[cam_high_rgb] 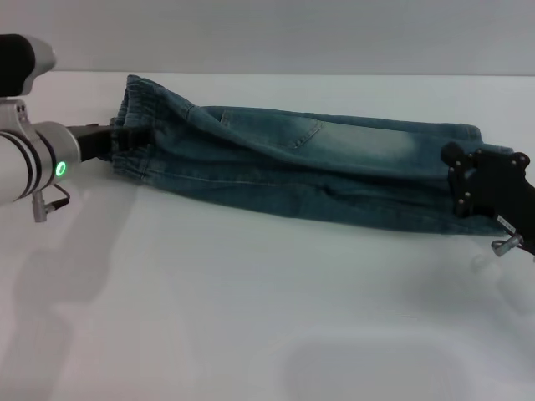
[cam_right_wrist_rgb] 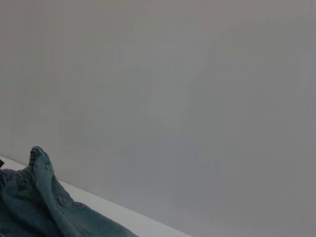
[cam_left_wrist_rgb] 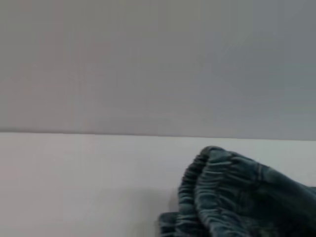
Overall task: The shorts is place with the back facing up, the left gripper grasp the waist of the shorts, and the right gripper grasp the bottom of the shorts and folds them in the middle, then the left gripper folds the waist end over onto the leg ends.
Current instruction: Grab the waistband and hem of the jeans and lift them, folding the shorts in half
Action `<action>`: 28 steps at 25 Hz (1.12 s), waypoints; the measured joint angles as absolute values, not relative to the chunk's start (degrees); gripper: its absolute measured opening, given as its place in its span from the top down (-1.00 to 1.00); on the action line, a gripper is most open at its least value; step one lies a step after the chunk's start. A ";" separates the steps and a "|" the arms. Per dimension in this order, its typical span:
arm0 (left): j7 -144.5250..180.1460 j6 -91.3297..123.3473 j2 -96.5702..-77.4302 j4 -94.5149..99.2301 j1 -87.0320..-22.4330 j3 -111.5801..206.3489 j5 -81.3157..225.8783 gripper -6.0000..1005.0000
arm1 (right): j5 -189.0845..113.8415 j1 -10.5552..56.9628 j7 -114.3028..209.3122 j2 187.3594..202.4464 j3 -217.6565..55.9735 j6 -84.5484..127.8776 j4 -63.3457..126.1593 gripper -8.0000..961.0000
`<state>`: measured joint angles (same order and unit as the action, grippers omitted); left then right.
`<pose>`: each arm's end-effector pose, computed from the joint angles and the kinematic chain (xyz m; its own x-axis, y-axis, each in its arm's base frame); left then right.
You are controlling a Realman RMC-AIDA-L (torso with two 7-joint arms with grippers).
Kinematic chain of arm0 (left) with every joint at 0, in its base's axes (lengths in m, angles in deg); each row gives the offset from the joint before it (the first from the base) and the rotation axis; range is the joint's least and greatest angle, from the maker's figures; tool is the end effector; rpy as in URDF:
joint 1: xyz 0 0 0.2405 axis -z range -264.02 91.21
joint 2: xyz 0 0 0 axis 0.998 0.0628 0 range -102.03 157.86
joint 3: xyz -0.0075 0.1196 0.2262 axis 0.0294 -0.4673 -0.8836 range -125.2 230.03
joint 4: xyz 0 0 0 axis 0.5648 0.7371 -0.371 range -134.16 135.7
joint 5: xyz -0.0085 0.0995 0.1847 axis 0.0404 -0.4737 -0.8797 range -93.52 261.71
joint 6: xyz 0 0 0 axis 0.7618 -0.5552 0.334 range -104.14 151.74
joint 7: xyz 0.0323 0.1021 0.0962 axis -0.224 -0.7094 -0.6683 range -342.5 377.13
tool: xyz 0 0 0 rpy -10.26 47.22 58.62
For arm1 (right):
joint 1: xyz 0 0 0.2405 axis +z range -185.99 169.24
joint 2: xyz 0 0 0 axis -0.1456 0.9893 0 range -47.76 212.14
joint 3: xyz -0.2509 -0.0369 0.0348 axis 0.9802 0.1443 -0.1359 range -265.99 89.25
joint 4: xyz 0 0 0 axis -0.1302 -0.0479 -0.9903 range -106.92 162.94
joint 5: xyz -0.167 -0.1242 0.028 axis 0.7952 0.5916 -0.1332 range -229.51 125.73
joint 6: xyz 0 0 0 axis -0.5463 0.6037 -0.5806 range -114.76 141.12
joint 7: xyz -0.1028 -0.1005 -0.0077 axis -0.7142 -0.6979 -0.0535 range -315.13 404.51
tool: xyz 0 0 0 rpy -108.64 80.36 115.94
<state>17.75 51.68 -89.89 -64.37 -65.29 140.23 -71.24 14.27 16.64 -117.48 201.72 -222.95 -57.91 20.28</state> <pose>-0.2567 0.3982 -0.0051 0.5649 0.6121 0.5534 0.7656 -0.1384 -0.6283 0.3210 0.3163 -0.0302 0.8405 0.0495 -0.5395 -0.4413 -0.5150 -0.7348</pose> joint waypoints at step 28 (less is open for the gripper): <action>17.05 50.35 -89.95 -56.25 -61.28 141.72 -71.07 -0.41 | 14.10 17.22 -117.32 201.59 -222.93 -57.51 20.28 0.99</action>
<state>17.05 50.35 -89.95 -56.25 -61.28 141.72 -71.07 14.10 17.22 -117.32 201.59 -222.93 -57.51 20.28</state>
